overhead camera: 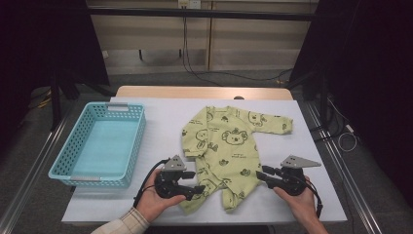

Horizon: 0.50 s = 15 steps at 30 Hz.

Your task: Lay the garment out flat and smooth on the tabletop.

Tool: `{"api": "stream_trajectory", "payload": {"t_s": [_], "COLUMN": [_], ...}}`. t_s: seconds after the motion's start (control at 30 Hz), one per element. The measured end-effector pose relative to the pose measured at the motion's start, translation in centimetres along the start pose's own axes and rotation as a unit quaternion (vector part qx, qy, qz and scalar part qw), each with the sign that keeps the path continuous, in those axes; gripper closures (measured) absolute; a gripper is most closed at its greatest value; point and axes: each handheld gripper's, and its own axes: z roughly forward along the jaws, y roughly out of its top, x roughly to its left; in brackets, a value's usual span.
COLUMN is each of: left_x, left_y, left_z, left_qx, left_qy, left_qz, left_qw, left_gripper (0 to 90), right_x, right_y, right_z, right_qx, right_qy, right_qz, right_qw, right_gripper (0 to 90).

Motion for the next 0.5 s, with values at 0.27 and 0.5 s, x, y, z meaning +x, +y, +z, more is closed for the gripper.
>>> {"api": "stream_trajectory", "payload": {"t_s": [0.27,0.5], "left_x": [1.4,2.6], "left_y": [0.4,1.7], "left_z": [0.2,0.8], "left_qx": [-0.027,-0.049], "left_qy": [0.042,0.064], "left_qz": [0.017,0.022], "left_qw": [0.9986,0.9965], "left_gripper": [10.5,9.9], "right_x": [0.3,0.9], "right_y": [0.3,0.2], "right_z": [-0.5,-1.0], "right_qx": [-0.036,-0.052], "right_qy": [-0.018,-0.027], "right_qz": [-0.004,-0.008], "right_qw": [0.9992,0.9982], "right_gripper": [33.2,18.2]}}
